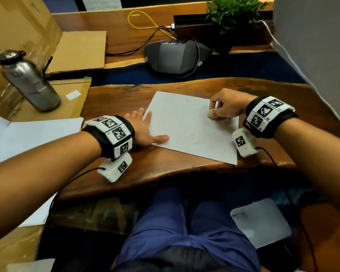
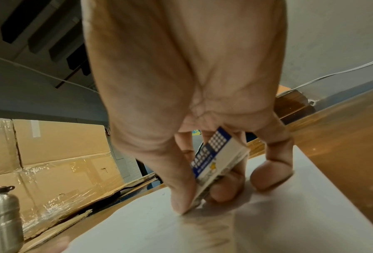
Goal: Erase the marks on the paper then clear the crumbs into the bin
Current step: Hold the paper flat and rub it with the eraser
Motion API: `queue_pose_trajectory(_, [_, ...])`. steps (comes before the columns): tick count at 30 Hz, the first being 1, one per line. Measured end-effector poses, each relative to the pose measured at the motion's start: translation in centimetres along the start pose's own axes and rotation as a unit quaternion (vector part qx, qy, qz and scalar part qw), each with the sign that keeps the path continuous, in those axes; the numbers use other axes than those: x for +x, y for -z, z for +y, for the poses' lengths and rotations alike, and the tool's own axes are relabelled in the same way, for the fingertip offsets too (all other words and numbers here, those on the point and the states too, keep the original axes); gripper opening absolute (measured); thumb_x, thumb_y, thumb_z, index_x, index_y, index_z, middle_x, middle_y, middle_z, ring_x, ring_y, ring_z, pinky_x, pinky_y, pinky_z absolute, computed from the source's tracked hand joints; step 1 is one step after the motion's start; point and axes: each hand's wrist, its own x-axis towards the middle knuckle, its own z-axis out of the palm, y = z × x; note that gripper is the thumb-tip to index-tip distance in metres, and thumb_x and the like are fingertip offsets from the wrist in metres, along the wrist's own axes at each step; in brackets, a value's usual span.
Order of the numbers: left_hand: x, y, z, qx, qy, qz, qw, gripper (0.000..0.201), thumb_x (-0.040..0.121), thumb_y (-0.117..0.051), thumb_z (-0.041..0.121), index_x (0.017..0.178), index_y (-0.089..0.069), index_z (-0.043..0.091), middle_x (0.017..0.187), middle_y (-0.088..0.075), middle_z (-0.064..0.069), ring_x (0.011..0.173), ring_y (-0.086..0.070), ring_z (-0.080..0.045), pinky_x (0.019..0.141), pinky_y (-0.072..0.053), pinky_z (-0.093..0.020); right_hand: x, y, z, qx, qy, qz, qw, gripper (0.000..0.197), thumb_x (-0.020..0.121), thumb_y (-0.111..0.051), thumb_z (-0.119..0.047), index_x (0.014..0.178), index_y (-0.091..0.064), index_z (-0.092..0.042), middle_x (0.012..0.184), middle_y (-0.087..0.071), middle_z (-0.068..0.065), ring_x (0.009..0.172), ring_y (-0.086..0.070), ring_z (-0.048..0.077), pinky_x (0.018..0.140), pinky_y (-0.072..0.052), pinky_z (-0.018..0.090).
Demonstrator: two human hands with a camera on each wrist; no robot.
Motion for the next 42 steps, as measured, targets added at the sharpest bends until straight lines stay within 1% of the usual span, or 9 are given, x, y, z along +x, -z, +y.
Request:
queue_pose_trajectory(3, [-0.1, 1.3, 0.9, 0.02, 0.011, 0.035, 0.999, 0.118, 0.075, -0.032, 0.089, 0.156, 0.008, 0.013, 0.164, 0.009, -0.013, 0.151, 0.001, -0.032, 0.12, -0.002, -0.05, -0.2, 0.0, 0.1, -0.003, 0.001, 0.006, 1.0, 0.011, 0.086, -0.076, -0.03, 0.088, -0.069, -0.021, 0.088, -0.073, 0.003, 0.083, -0.071, 0.024, 0.078, -0.059, 0.04])
queue_pose_trajectory(9, [0.8, 3.7, 3.0, -0.024, -0.22, 0.005, 0.975, 0.112, 0.08, -0.072, 0.056, 0.156, 0.006, 0.033, 0.163, 0.015, 0.008, 0.151, 0.005, -0.015, 0.121, -0.005, -0.039, -1.0, 0.3, 1.2, 0.011, -0.018, -0.001, 1.0, 0.01, 0.087, -0.077, -0.027, 0.089, -0.07, -0.019, 0.089, -0.073, 0.003, 0.079, -0.067, 0.02, 0.072, -0.056, 0.037])
queue_pose_trajectory(13, [2.1, 3.8, 3.8, -0.008, -0.208, -0.032, 0.978, 0.12, 0.072, -0.077, 0.058, 0.152, 0.011, 0.046, 0.161, 0.022, 0.012, 0.149, 0.015, -0.014, 0.121, -0.002, -0.05, -1.5, -0.5, 0.9, -0.016, -0.001, 0.083, 0.996, 0.012, 0.084, -0.079, -0.025, 0.09, -0.074, -0.015, 0.093, -0.069, 0.002, 0.084, -0.063, 0.021, 0.065, -0.048, 0.03])
queue_pose_trajectory(18, [2.6, 4.0, 4.0, 0.004, -0.198, -0.035, 0.98, 0.125, 0.068, -0.078, 0.061, 0.151, 0.013, 0.046, 0.16, 0.027, 0.011, 0.148, 0.019, -0.015, 0.12, 0.0, -0.052, -2.1, -2.3, -2.6, -0.04, 0.138, 0.077, 0.987, 0.014, 0.08, -0.082, -0.023, 0.089, -0.078, -0.014, 0.083, -0.073, 0.002, 0.074, -0.064, 0.018, 0.062, -0.05, 0.029])
queue_pose_trajectory(22, [2.6, 3.7, 4.2, 0.011, -0.202, -0.031, 0.979, 0.13, 0.063, -0.078, 0.065, 0.151, 0.015, 0.045, 0.159, 0.029, 0.01, 0.147, 0.023, -0.017, 0.12, 0.0, -0.054, -1.7, -2.3, -3.1, -0.044, 0.124, 0.115, 0.985, 0.01, 0.079, -0.083, -0.019, 0.087, -0.079, -0.013, 0.083, -0.074, 0.004, 0.072, -0.062, 0.017, 0.062, -0.051, 0.031])
queue_pose_trajectory(28, [3.0, 3.7, 4.1, 0.029, -0.209, -0.028, 0.977, 0.131, 0.061, -0.076, 0.069, 0.152, 0.014, 0.043, 0.158, 0.032, 0.005, 0.148, 0.021, -0.021, 0.121, -0.003, -0.054, -3.7, -3.7, -4.8, -0.015, 0.18, 0.024, 0.983, 0.007, 0.074, -0.082, -0.025, 0.077, -0.08, -0.019, 0.072, -0.073, -0.007, 0.065, -0.059, 0.003, 0.062, -0.044, 0.012])
queue_pose_trajectory(32, [2.8, 3.7, 4.3, 0.039, -0.199, -0.028, 0.979, 0.131, 0.063, -0.076, 0.068, 0.15, 0.017, 0.043, 0.158, 0.032, 0.005, 0.148, 0.021, -0.021, 0.121, -0.005, -0.053, -1.6, -2.6, -3.7, 0.016, 0.11, 0.103, 0.988, 0.013, 0.074, -0.083, -0.029, 0.08, -0.08, -0.018, 0.074, -0.073, -0.004, 0.073, -0.064, 0.015, 0.07, -0.043, 0.025])
queue_pose_trajectory(37, [2.6, 3.8, 4.2, 0.023, -0.213, -0.03, 0.976, 0.126, 0.065, -0.078, 0.064, 0.152, 0.01, 0.044, 0.158, 0.032, 0.003, 0.149, 0.02, -0.023, 0.121, -0.006, -0.053, -3.5, -4.2, -5.4, -0.004, 0.174, 0.029, 0.984, 0.009, 0.074, -0.08, -0.024, 0.079, -0.079, -0.016, 0.073, -0.073, -0.003, 0.065, -0.062, 0.01, 0.06, -0.046, 0.016])
queue_pose_trajectory(42, [2.6, 3.7, 4.2, 0.032, -0.203, -0.029, 0.978, 0.129, 0.063, -0.077, 0.066, 0.151, 0.015, 0.045, 0.158, 0.032, 0.005, 0.148, 0.021, -0.022, 0.12, -0.006, -0.056, -2.4, -3.7, -4.7, 0.0, 0.125, 0.106, 0.987, 0.011, 0.075, -0.08, -0.021, 0.083, -0.081, -0.014, 0.081, -0.076, 0.005, 0.072, -0.065, 0.019, 0.068, -0.055, 0.032])
